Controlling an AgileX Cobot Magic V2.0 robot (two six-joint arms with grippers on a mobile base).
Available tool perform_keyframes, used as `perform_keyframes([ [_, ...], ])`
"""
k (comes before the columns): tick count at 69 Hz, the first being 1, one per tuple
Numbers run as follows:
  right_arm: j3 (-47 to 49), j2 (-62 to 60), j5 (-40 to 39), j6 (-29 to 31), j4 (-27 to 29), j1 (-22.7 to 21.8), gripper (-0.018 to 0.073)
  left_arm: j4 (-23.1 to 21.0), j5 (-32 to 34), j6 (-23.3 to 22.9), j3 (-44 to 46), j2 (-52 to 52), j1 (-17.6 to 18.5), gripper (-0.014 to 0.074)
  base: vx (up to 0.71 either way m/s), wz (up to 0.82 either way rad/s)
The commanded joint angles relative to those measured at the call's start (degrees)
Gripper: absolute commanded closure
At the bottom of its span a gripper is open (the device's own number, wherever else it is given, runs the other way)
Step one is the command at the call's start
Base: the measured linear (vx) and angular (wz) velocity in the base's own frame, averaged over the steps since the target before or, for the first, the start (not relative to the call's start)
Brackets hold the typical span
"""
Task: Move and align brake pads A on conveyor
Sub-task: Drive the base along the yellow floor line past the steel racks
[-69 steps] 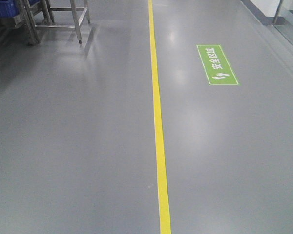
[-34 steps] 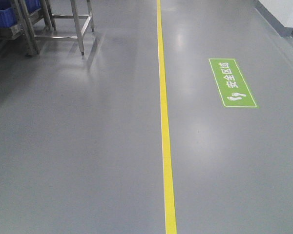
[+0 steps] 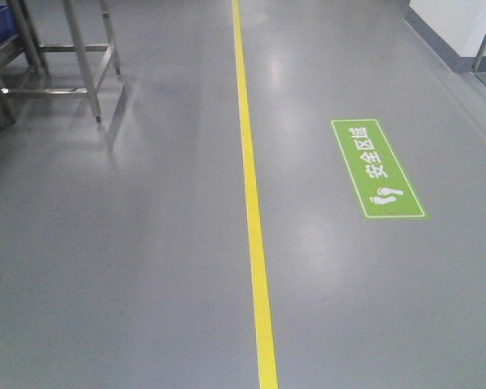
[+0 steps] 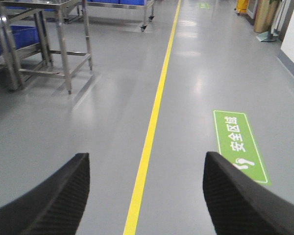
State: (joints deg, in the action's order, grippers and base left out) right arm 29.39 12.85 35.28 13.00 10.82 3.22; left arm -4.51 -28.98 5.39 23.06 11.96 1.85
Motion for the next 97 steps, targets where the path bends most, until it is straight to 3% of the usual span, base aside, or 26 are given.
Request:
perform_keyframes([
  [1, 1.48, 0.71, -4.32, 0.33, 0.14, -0.17, 0.0076, -0.62, 3.92, 0.03, 1.36, 0.93, 0.16, 0.0164, 0.73, -0.20],
  [97, 1.48, 0.71, -2.75, 0.33, 0.14, -0.17, 0.0076, -0.62, 3.92, 0.03, 1.36, 0.93, 0.16, 0.0164, 0.80, 0.02],
])
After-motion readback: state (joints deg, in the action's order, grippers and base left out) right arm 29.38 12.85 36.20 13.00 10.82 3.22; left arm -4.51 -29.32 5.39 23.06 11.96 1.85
